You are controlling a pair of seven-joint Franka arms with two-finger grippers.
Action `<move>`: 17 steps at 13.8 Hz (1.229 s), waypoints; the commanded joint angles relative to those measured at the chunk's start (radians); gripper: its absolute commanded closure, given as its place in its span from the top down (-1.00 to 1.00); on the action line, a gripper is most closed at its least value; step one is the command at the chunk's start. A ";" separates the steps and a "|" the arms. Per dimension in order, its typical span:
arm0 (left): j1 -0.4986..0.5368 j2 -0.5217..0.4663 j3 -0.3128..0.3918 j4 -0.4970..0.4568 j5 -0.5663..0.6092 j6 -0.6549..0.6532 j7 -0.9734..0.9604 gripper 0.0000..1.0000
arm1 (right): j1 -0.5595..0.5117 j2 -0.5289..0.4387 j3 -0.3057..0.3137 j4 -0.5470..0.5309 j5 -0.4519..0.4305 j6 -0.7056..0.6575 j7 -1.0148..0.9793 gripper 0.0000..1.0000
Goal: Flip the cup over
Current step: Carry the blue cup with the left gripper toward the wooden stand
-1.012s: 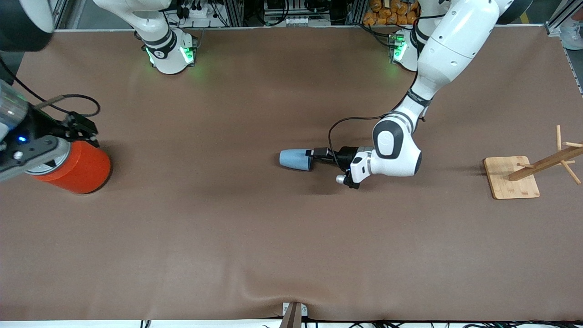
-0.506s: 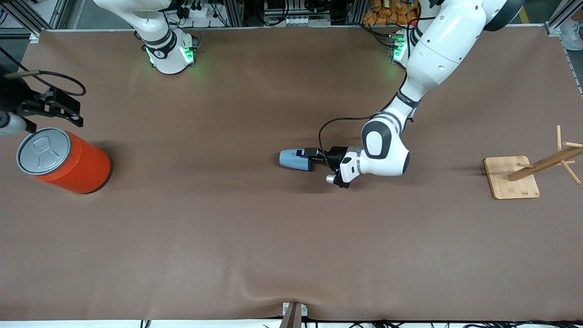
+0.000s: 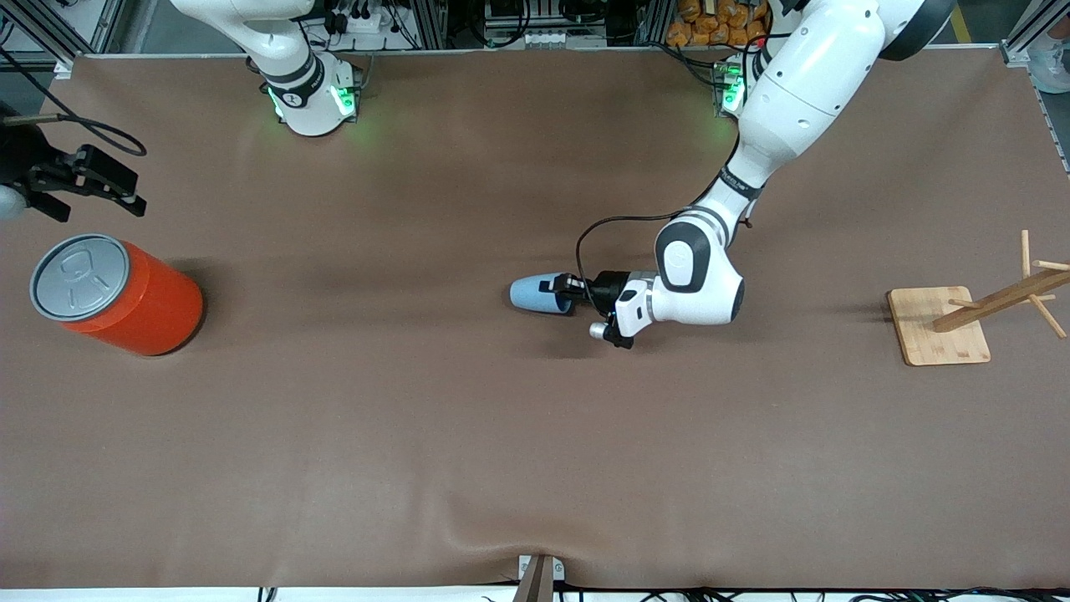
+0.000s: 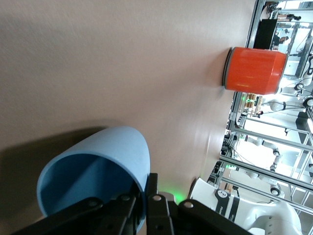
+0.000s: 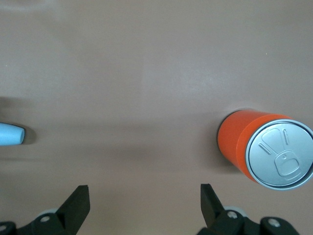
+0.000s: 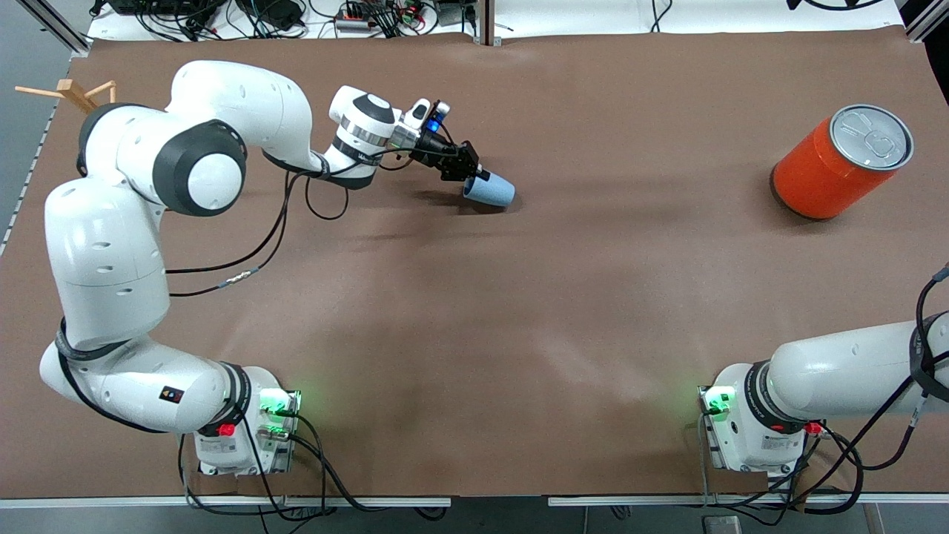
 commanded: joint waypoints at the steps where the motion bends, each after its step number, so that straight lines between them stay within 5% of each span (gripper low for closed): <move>1: 0.007 -0.022 0.021 0.010 0.013 0.014 -0.040 -1.00 | 0.019 -0.019 -0.010 -0.008 0.012 0.029 -0.017 1.00; 4: 0.004 -0.130 0.033 0.024 0.151 0.016 -0.352 -1.00 | 0.025 0.009 -0.013 0.075 0.000 -0.012 -0.016 1.00; 7: 0.059 -0.173 0.058 0.081 0.491 0.013 -0.568 -1.00 | 0.019 0.010 -0.013 0.085 -0.008 -0.018 -0.014 1.00; 11: 0.290 -0.230 0.087 0.082 0.973 -0.061 -0.585 -1.00 | 0.014 0.010 -0.014 0.085 -0.009 -0.038 -0.014 1.00; 17: 0.559 -0.215 0.093 0.072 1.236 -0.044 -0.486 -1.00 | 0.016 0.010 -0.013 0.085 -0.009 -0.040 -0.016 1.00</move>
